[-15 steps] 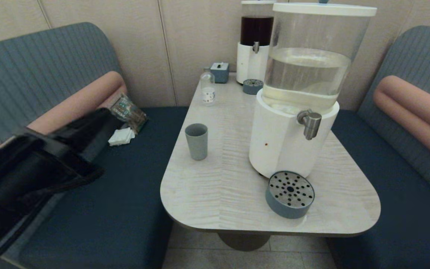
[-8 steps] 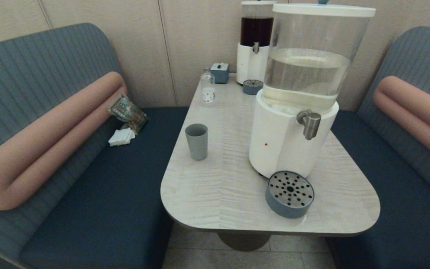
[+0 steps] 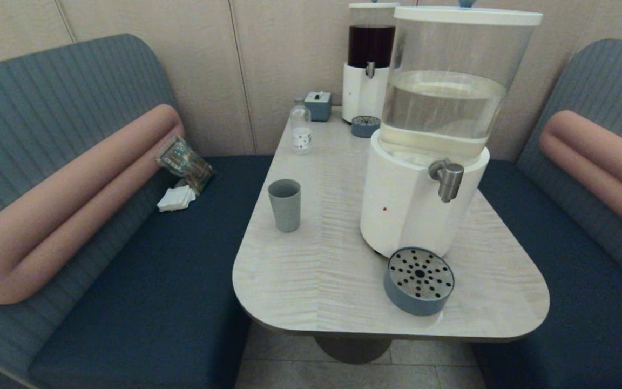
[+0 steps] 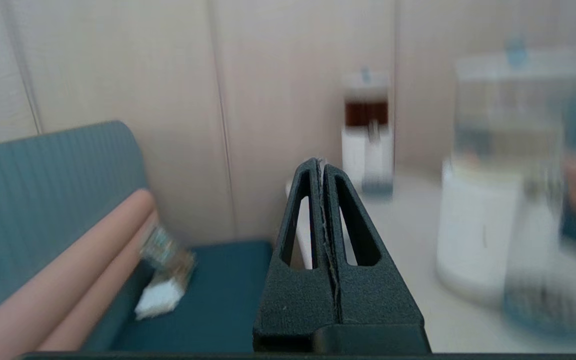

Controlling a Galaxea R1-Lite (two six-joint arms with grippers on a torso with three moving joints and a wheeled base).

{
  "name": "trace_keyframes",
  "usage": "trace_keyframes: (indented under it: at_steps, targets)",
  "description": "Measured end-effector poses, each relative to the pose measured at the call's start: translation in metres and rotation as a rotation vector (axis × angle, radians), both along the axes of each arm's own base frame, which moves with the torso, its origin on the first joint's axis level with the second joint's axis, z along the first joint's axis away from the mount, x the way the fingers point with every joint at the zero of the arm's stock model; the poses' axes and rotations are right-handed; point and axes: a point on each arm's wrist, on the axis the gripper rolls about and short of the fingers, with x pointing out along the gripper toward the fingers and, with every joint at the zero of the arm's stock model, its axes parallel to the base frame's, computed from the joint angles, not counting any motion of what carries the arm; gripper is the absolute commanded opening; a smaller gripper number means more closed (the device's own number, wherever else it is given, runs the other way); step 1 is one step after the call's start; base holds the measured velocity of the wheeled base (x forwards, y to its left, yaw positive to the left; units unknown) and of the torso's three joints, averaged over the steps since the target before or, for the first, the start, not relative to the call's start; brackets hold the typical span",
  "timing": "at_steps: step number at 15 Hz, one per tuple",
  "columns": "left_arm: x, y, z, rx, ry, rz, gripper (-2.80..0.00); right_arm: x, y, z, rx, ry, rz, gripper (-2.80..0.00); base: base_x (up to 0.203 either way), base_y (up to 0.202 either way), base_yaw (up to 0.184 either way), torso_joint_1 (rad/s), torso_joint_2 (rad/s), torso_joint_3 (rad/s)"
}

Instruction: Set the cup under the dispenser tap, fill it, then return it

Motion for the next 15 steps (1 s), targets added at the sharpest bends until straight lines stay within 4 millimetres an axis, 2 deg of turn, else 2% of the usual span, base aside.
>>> trace_keyframes:
  at_steps: [1, 3, 9, 12, 15]
  targets:
    - [-0.005, -0.001, -0.014, 0.054, 0.032, 0.007, -2.8, 0.0, 0.0, 0.0, 0.0, 0.0, 0.0, -2.8, 0.0, 0.0, 0.0, 0.0, 0.0, 0.0]
    - [-0.001, -0.001, -0.039, 0.124, 0.088, 0.023, -2.8, 0.0, 0.0, 0.0, 0.0, 0.0, 0.0, -2.8, 0.0, 0.0, 0.0, 0.0, 0.0, 0.0]
    - [0.039, 0.0, -0.127, 0.177, 0.375, 0.102, -2.8, 0.0, 0.0, 0.0, 0.0, 0.0, 0.0, -2.8, 0.0, 0.0, 0.0, 0.0, 0.0, 0.0]
    - [0.043, 0.001, -0.145, 0.157, 0.505, 0.147, -2.8, 0.0, 0.0, 0.0, 0.0, 0.0, -0.001, -2.8, 0.0, 0.0, 0.0, 0.0, 0.0, 0.0]
    - [0.044, 0.002, -0.15, 0.125, 0.555, 0.137, -2.8, 0.0, 0.0, 0.0, 0.0, 0.0, 0.0, -2.8, 0.0, 0.0, 0.0, 0.0, 0.0, 0.0]
